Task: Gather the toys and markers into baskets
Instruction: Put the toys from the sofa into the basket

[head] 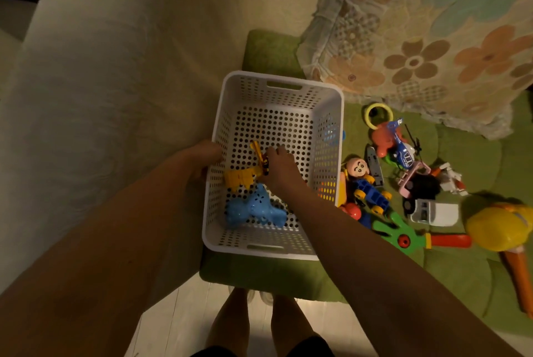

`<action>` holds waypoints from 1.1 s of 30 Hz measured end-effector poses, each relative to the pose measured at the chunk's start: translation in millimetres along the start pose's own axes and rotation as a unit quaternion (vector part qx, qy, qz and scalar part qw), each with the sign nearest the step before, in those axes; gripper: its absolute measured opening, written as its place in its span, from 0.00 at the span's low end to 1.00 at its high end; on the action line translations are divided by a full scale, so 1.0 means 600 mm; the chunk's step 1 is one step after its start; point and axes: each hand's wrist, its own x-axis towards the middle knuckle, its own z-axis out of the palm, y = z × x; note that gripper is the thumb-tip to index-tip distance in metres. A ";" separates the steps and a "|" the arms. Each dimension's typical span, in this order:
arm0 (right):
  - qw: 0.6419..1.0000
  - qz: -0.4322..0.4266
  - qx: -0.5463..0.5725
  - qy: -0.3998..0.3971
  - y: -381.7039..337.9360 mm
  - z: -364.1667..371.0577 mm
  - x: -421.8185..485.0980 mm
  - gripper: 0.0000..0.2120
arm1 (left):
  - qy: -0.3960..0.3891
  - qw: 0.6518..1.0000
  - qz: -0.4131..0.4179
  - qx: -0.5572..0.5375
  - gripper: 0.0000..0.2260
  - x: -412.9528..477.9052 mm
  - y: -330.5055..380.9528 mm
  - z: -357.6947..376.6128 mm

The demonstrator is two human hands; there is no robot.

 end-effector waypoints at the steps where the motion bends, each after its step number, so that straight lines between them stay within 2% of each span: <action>1: 1.000 -0.005 -0.008 -0.010 0.001 0.005 -0.004 0.27 | -0.001 1.000 0.002 -0.005 0.10 0.001 0.000 -0.001; 5: 0.999 -0.020 -0.010 -0.031 0.005 -0.006 -0.008 0.26 | 0.008 1.000 0.009 0.001 0.12 0.005 0.000 -0.001; 8: 0.999 -0.044 -0.008 -0.003 0.001 -0.042 0.006 0.21 | 0.023 0.999 0.009 0.024 0.10 0.001 0.005 0.000; 10: 0.995 -0.079 0.004 0.064 -0.007 -0.080 0.018 0.17 | 0.018 0.999 0.006 0.038 0.07 -0.001 0.010 0.000; 13: 0.970 -0.139 0.027 0.199 -0.015 -0.149 0.035 0.13 | 0.017 0.999 0.007 0.034 0.03 -0.003 0.017 -0.003; 15: 0.950 -0.149 0.041 0.272 -0.005 -0.192 0.048 0.12 | 0.022 0.999 0.008 0.027 0.05 -0.004 0.022 -0.004; 18: 0.935 -0.105 0.036 0.337 0.036 -0.236 0.064 0.13 | 0.035 0.999 0.006 0.031 0.08 -0.004 0.029 -0.001; 20: 0.933 -0.040 0.042 0.354 0.074 -0.250 0.072 0.16 | 0.045 0.998 0.004 0.047 0.09 -0.005 0.034 0.002; 22: 0.947 0.049 0.031 0.317 0.115 -0.254 0.077 0.19 | 0.048 0.997 0.003 0.056 0.11 -0.003 0.037 0.002; 25: 0.974 0.142 0.000 0.175 0.167 -0.239 0.082 0.25 | 0.039 0.998 0.003 0.056 0.11 -0.002 0.038 0.000; 27: 0.987 0.145 -0.018 0.072 0.188 -0.217 0.082 0.32 | 0.032 0.998 0.000 0.056 0.11 -0.001 0.039 0.000; 29: 0.992 0.122 -0.038 0.000 0.198 -0.192 0.083 0.30 | 0.031 0.998 -0.007 0.058 0.11 -0.002 0.039 -0.001; 32: 0.991 0.099 -0.033 -0.085 0.203 -0.155 0.074 0.28 | 0.035 0.997 -0.015 0.061 0.11 -0.001 0.040 -0.001; 33: 0.989 0.123 0.005 -0.085 0.197 -0.148 0.068 0.29 | 0.037 0.997 -0.017 0.062 0.11 -0.001 0.039 -0.001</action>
